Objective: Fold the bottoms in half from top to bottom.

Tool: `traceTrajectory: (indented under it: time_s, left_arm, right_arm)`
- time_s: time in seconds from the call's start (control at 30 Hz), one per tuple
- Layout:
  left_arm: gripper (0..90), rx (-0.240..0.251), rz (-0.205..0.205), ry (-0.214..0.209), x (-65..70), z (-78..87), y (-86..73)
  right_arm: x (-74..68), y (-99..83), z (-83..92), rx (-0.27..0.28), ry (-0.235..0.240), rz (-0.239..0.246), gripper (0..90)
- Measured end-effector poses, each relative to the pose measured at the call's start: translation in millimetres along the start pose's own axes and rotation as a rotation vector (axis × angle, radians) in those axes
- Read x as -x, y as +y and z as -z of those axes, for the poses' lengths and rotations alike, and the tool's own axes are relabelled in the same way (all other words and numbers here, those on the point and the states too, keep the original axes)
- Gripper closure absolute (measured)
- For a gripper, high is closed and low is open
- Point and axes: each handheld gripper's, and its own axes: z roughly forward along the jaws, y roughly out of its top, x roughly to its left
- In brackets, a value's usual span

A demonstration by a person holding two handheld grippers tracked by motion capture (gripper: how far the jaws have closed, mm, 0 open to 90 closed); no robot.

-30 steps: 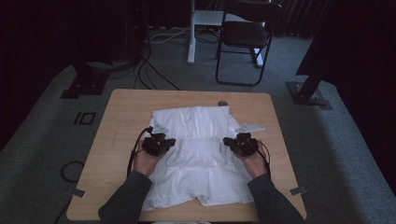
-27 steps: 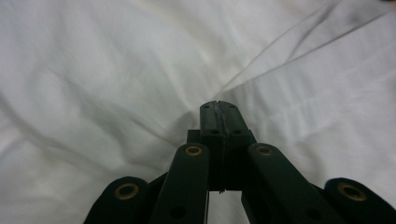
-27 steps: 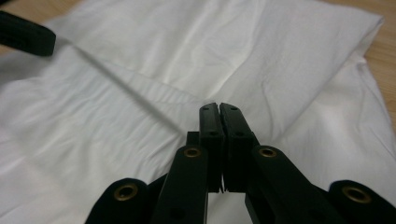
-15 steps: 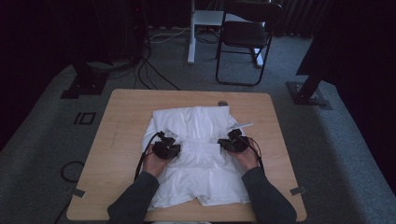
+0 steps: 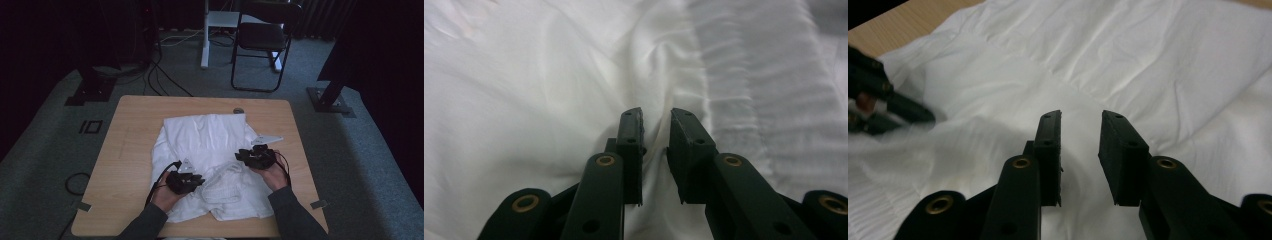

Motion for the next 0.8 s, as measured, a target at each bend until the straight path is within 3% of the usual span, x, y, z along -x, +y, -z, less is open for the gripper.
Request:
traceTrajectory:
  time_s: [0.2, 0.37, 0.47, 0.57, 0.63, 0.7, 0.8]
  left_arm:
    - [75.1, -0.004, 0.024, -0.014, -4.8, 1.7, -7.2]
    - [72.6, -0.022, 0.035, 0.031, -8.7, 4.0, -13.4]
    - [71.0, -0.022, 0.045, 0.034, -10.1, 5.9, -17.0]
    - [68.1, -0.012, 0.053, 0.039, -11.6, 9.8, -17.2]
    - [65.6, 0.002, 0.063, 0.051, -13.8, 13.3, -15.0]
    - [63.0, 0.018, 0.068, 0.071, -17.6, 16.6, -10.6]
    - [61.5, 0.041, 0.066, 0.12, -30.1, 19.6, 1.8]
  right_arm:
    - [-17.3, -1.5, -12.8, -0.048, 0.016, 0.055, 67.5]
    - [-37.0, -26.2, -24.3, -0.163, 0.054, 0.066, 72.6]
    - [-48.8, -37.7, -19.3, -0.174, 0.085, 0.067, 75.0]
    - [-59.2, -49.6, -20.2, -0.233, 0.045, 0.113, 77.2]
    - [-60.9, -55.1, -25.5, -0.264, 0.045, 0.123, 77.5]
    - [-59.1, -52.8, -25.6, -0.258, 0.059, 0.124, 74.1]
    - [-51.8, -43.5, -19.9, -0.178, 0.025, 0.115, 60.3]
